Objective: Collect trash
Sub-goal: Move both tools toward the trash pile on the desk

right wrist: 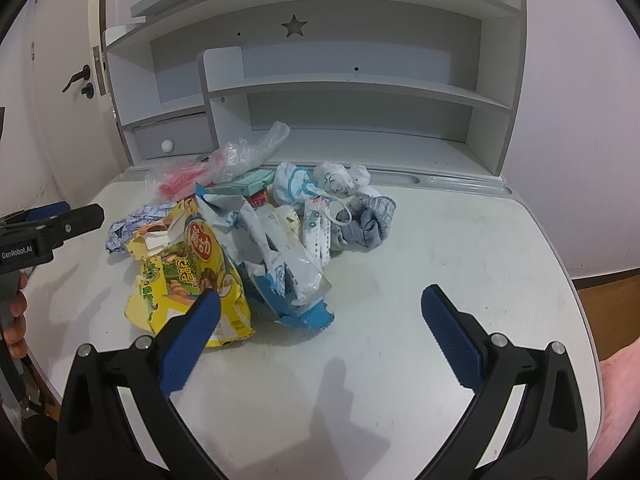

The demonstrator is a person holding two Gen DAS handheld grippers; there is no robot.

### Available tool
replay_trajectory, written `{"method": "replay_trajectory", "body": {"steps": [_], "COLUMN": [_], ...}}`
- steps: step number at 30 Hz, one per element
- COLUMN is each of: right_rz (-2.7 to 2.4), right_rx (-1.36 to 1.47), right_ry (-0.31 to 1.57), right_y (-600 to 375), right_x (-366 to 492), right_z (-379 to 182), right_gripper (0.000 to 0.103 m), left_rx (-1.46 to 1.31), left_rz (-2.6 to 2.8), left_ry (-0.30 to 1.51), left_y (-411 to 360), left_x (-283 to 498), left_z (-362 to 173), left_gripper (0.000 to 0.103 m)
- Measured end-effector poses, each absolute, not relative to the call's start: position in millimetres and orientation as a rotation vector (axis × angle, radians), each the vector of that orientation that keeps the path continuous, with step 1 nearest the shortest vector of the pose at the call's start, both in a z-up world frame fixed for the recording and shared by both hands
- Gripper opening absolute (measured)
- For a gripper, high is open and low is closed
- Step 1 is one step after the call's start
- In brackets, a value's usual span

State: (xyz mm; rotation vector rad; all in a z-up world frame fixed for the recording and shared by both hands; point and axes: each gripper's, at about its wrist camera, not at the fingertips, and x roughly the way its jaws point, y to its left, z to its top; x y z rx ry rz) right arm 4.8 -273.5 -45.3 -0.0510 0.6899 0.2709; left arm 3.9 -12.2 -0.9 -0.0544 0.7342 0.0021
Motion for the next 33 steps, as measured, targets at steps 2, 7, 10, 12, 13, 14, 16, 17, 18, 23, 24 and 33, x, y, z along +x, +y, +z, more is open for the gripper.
{"method": "replay_trajectory", "body": {"steps": [2, 7, 10, 12, 13, 14, 16, 17, 18, 23, 24, 33], "right_rz": [0.270, 0.268, 0.272, 0.271, 0.271, 0.270, 0.268, 0.266, 0.267, 0.286, 0.292, 0.334], "right_rx": [-0.052, -0.054, -0.054, -0.054, -0.053, -0.054, -0.051, -0.044, -0.036, 0.012, 0.016, 0.056], "right_ry": [0.691, 0.687, 0.685, 0.685, 0.684, 0.682, 0.678, 0.673, 0.669, 0.655, 0.654, 0.644], "right_y": [-273, -274, -275, -275, -276, -276, -279, -282, -283, -295, -297, -322], "right_x": [5, 3, 3, 3, 3, 4, 4, 4, 4, 1, 0, -7], "right_z": [-45, -45, -45, -44, -44, -44, -43, -43, -42, -42, -43, -53], "right_gripper": [0.097, 0.097, 0.097, 0.097, 0.097, 0.097, 0.097, 0.097, 0.097, 0.097, 0.097, 0.097], "left_rx": [-0.054, -0.059, -0.072, -0.066, -0.072, -0.068, -0.037, -0.027, -0.008, 0.002, -0.003, -0.251], "left_rz": [0.001, -0.002, -0.011, -0.011, -0.014, -0.012, 0.009, 0.021, 0.040, 0.064, 0.066, -0.057], "left_ry": [0.739, 0.737, 0.725, 0.721, 0.717, 0.716, 0.723, 0.728, 0.738, 0.810, 0.821, 0.961], "left_y": [-12, -15, -17, -19, -20, -22, -25, -27, -29, -31, -32, -44], "left_x": [4, 4, 2, 1, 0, 0, -3, -4, -7, -15, -17, -18], "left_z": [0, 0, 0, 0, 1, 1, -2, -4, -8, -28, -33, -51], "left_gripper": [0.097, 0.097, 0.097, 0.097, 0.097, 0.097, 0.097, 0.097, 0.097, 0.097, 0.097, 0.096]}}
